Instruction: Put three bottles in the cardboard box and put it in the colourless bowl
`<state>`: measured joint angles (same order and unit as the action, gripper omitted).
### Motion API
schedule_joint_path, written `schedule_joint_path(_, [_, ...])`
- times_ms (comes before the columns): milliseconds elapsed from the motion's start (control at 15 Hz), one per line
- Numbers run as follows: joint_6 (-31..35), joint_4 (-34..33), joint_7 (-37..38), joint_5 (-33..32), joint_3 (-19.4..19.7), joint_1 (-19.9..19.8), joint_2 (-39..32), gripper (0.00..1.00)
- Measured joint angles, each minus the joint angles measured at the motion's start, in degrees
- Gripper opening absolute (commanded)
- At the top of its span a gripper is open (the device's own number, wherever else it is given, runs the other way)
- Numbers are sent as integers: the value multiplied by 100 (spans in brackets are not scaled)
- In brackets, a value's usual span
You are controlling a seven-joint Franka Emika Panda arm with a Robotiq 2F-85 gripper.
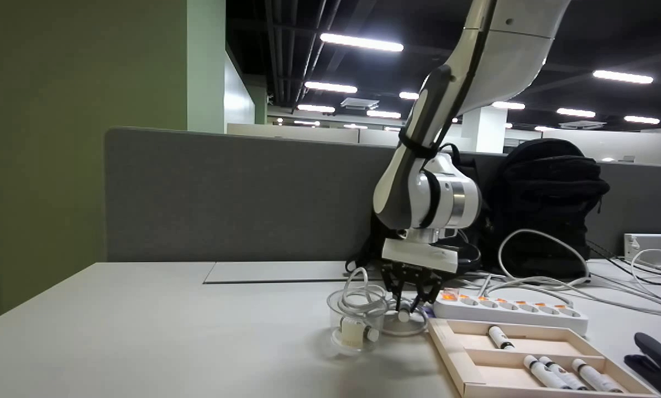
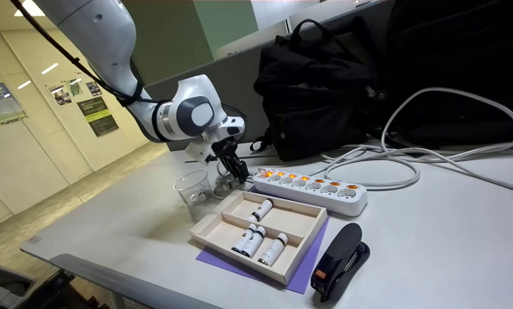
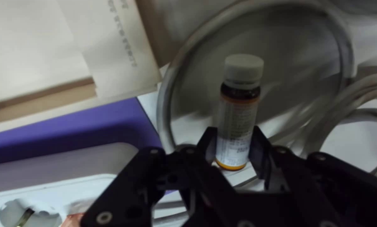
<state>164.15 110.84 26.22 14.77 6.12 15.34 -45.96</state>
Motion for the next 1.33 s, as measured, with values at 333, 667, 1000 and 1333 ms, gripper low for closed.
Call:
schedule_joint_path(333, [-978,-291,-264,253,-849,-673,453,8])
schedule_joint_path(667, [-1898,-475,-743,728,-1501,-1047,1003,8])
schedule_joint_path(1000, [-2988,-587,-1225,1534,-1840,-1300,1019,8])
schedule_joint_path(1333, [-3664,-588,-1293,1846,-1724,-1447,833,62])
